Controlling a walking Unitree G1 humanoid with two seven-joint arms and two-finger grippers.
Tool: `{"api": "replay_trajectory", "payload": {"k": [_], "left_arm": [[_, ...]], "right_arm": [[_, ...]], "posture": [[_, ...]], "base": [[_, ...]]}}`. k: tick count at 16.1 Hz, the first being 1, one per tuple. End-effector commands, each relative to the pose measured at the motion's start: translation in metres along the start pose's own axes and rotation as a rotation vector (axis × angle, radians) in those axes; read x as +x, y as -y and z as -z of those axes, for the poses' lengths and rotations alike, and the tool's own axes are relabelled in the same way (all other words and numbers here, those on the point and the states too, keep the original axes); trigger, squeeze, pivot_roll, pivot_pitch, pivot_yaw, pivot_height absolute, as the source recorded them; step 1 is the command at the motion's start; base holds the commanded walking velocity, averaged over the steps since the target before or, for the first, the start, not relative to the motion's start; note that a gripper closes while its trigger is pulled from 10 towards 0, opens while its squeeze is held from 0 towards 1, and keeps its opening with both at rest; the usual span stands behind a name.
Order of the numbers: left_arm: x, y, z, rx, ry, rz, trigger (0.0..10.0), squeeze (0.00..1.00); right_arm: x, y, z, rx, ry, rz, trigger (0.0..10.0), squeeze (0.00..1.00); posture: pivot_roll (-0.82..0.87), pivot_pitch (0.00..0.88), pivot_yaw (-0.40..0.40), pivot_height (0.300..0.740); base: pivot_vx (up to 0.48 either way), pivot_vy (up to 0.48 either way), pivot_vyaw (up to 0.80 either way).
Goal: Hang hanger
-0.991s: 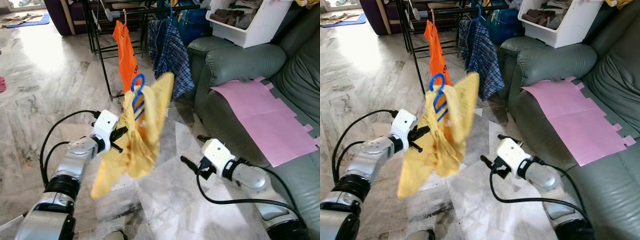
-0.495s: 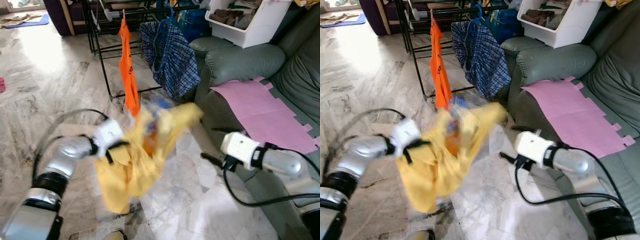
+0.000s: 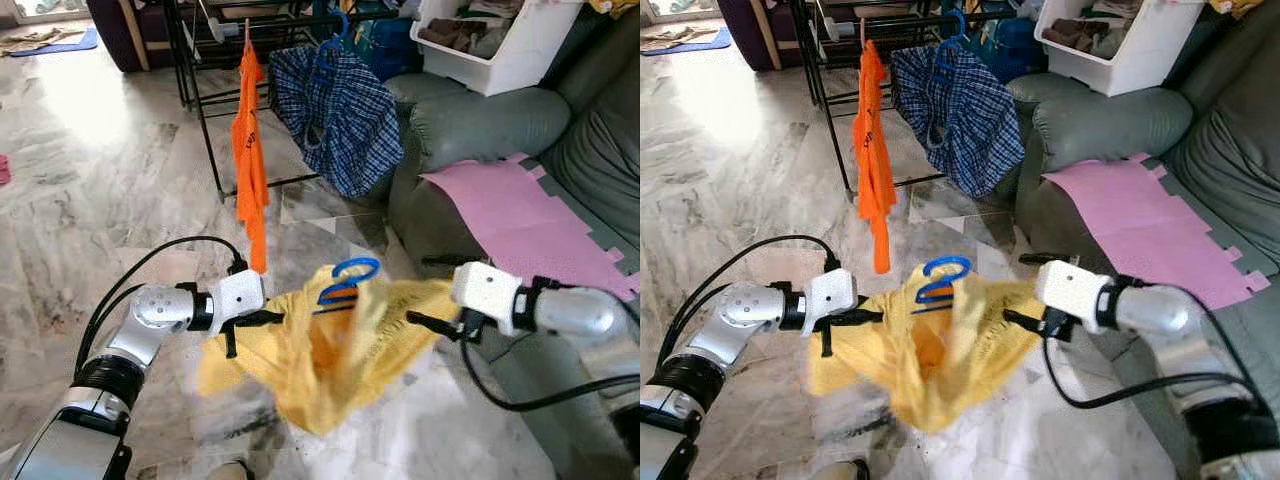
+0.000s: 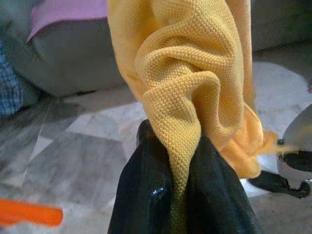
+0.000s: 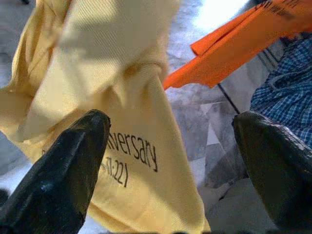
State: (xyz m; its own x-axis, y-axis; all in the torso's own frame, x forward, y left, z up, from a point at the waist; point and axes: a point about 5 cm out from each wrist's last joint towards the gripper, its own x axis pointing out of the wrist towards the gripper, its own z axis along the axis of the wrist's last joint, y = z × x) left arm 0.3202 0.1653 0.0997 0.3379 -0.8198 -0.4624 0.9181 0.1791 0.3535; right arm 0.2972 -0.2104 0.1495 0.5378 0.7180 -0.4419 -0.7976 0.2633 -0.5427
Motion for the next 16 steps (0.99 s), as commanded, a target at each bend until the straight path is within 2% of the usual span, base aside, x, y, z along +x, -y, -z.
{"api": "replay_trajectory", "payload": {"k": [1, 2, 3, 5, 12, 16], "left_arm": [[0.0, -0.003, -0.011, 0.055, 0.049, 0.005, 0.0, 0.0], [0.001, -0.001, -0.014, 0.079, 0.068, 0.027, 0.0, 0.0], [0.002, 0.0, -0.018, 0.095, 0.088, 0.039, 0.0, 0.0], [0.003, -0.001, -0.021, 0.109, 0.098, 0.039, 0.0, 0.0], [0.009, 0.005, -0.023, 0.104, 0.128, 0.072, 0.0, 0.0], [0.011, 0.006, -0.025, 0.102, 0.136, 0.073, 0.0, 0.0]], "right_arm": [[-0.003, 0.001, 0.002, 0.005, -0.008, -0.035, 10.0, 0.0], [-0.004, 0.002, 0.004, 0.022, -0.015, -0.07, 10.0, 0.0], [-0.005, 0.001, 0.008, 0.054, -0.025, -0.115, 8.2, 0.0], [-0.005, -0.001, 0.012, 0.077, -0.042, -0.165, 0.0, 0.0], [0.002, 0.005, 0.007, 0.084, -0.009, -0.223, 0.0, 0.0], [0.006, 0.001, 0.006, 0.096, 0.011, -0.247, 0.0, 0.0]], "posture": [[-0.02, 0.096, -0.069, 0.74], [-0.02, 0.096, -0.071, 0.74], [-0.01, 0.095, -0.073, 0.74], [-0.01, 0.096, -0.074, 0.74], [-0.02, 0.101, -0.078, 0.74], [-0.02, 0.105, -0.078, 0.74]], "base": [[0.0, 0.0, 0.0], [0.0, 0.0, 0.0], [0.0, 0.0, 0.0], [0.0, 0.0, 0.0], [0.0, 0.0, 0.0], [0.0, 0.0, 0.0]]}}
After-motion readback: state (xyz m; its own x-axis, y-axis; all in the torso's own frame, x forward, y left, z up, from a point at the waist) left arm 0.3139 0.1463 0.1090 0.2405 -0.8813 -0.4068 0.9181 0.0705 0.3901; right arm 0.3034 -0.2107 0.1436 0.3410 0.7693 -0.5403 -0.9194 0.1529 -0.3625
